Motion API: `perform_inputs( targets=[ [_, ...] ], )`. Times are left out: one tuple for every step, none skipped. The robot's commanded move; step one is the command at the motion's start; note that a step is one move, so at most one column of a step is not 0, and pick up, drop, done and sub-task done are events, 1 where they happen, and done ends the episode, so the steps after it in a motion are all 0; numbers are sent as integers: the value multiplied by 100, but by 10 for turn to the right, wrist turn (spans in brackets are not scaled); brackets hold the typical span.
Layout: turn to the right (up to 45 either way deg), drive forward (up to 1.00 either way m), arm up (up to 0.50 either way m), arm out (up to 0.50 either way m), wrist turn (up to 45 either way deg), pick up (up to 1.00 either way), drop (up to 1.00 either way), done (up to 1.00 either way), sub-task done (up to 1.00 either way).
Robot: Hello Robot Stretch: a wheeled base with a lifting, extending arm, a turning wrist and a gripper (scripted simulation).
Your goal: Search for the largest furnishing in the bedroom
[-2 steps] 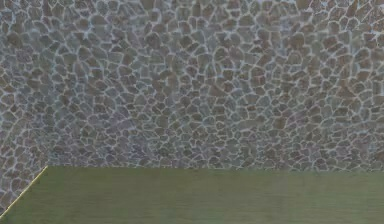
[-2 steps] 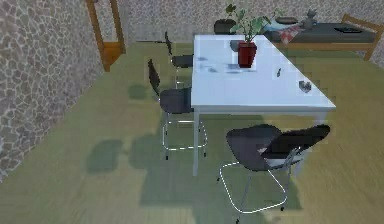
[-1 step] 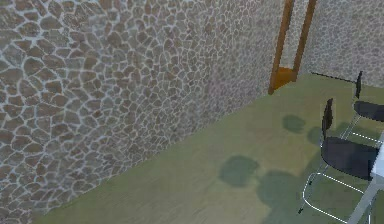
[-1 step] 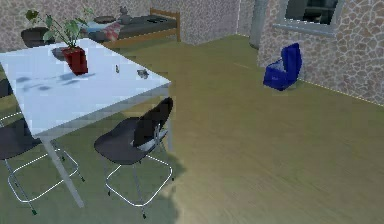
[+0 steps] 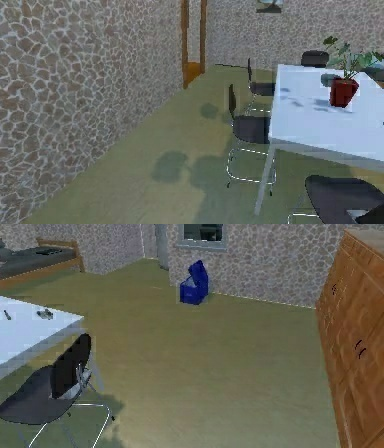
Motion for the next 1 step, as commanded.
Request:
perform_inputs(
  targets=[
    [0, 45, 0, 0, 0, 0, 0, 0, 0]
  ],
)
